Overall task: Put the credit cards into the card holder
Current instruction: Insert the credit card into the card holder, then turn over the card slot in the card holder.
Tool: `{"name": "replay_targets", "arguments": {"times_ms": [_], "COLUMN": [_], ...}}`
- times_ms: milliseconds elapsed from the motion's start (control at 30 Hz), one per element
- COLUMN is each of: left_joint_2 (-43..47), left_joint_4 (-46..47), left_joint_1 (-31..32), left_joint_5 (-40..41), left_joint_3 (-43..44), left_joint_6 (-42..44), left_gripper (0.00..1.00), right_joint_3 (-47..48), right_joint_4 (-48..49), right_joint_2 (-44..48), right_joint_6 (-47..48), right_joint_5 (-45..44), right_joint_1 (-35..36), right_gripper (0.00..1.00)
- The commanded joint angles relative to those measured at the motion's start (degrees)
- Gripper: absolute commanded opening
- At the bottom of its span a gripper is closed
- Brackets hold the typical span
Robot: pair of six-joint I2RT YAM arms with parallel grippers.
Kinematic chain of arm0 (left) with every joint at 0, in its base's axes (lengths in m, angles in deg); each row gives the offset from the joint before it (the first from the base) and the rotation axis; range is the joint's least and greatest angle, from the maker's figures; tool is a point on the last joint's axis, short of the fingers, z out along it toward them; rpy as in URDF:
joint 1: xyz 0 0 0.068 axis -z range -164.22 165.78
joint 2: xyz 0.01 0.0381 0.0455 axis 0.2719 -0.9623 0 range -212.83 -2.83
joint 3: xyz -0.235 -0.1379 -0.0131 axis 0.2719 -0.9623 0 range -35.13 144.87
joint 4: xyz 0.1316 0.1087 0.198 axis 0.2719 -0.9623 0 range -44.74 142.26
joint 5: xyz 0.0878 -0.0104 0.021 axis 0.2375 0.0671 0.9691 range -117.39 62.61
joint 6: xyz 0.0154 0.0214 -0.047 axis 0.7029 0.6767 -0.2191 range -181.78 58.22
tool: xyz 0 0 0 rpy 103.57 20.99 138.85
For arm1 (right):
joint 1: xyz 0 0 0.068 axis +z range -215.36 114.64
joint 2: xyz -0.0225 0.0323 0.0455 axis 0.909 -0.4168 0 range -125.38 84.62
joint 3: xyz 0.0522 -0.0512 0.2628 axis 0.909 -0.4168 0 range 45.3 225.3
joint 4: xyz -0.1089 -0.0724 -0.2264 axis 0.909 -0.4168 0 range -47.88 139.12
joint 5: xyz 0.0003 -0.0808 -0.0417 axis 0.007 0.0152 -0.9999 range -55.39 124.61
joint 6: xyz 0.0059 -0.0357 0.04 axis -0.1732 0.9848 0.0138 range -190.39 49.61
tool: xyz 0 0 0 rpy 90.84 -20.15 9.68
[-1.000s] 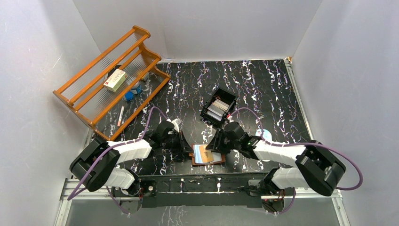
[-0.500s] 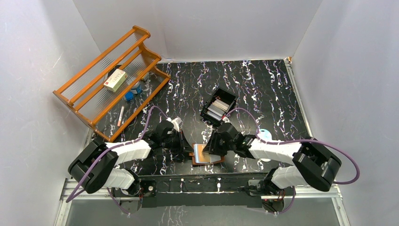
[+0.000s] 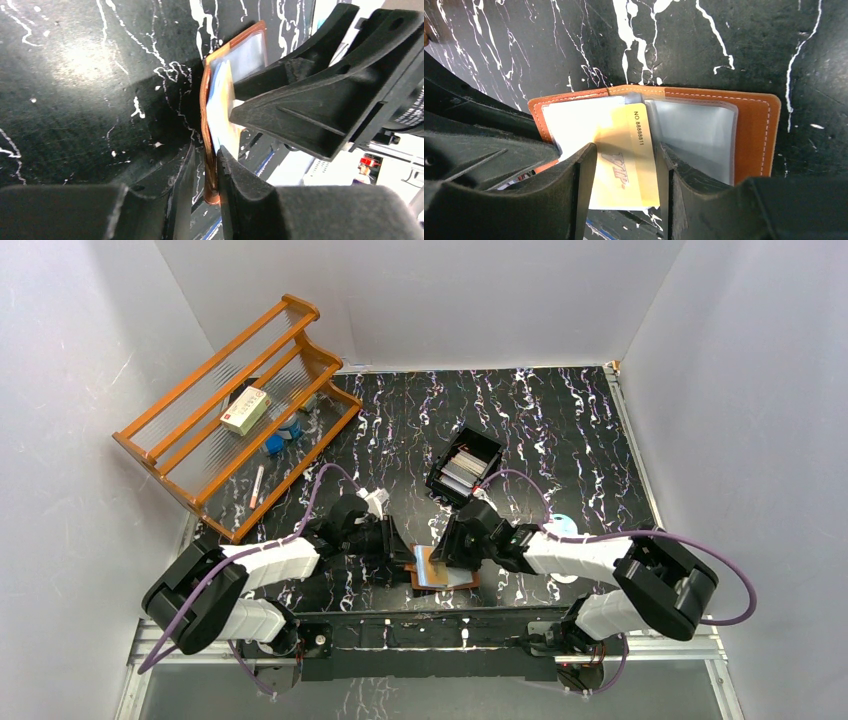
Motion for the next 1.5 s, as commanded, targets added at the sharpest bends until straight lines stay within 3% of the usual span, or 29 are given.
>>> {"name": "replay_targets", "arguments": {"times_ms": [0,200,467,600,733,900,1133,1333,1367,1400,1467], "left_joint_2": [1.78,0.05,-1.74,-2.09,-2.58,-2.59,2.29,3.96,3.79,3.68,3.30], "left_joint_4": [4.50,6.95,8.81,8.55,8.20,3.68,-8.51,-10.79,-10.68,-10.38,-8.75], "left_joint_1": [-0.24,-0.23,-0.20,-0.24,-0.20,-0.24,-0.24,-0.25,-0.24,-0.25,-0.25], "left_joint_5": [-4.02,-5.43,-6.73,-6.47,-6.94,-6.68,-3.66,-2.46,-2.78,-3.11,-4.16], "left_joint_3": [0.32,0.15,0.43,0.66,1.27,3.36,7.51,8.04,8.00,7.84,7.21], "left_joint_6": [0.07,-0.10,-0.38,0.04,0.74,2.42,5.68,6.47,6.39,6.24,5.60], "left_gripper": [0.24,0.35,0.36,0.32,0.16,0.00,0.00,0.01,0.01,0.03,0.09], "right_joint_3": [0.67,-4.04,-6.62,-5.96,-5.22,-2.12,-1.71,-1.18,-0.96,-0.78,-0.46], "right_joint_4": [3.07,8.64,14.34,13.85,11.70,-0.57,-2.69,1.15,1.44,1.64,1.95], "right_joint_2": [0.44,4.50,5.47,4.46,5.03,9.00,8.67,3.47,3.02,2.50,1.46], "right_joint_6": [-1.97,-5.65,-6.79,-6.79,-6.79,-6.79,-6.79,-6.79,6.00,-0.54,-1.45], "right_joint_5": [-0.94,-0.88,1.15,1.56,1.18,-3.91,-4.85,-2.08,-2.09,-1.99,-1.68], "right_joint_1": [0.75,0.76,0.71,0.75,0.71,0.70,0.74,1.18,1.23,1.34,1.40], "right_gripper": [0.54,0.50,0.50,0.50,0.50,0.50,0.50,0.50,0.50,0.50,0.50]}}
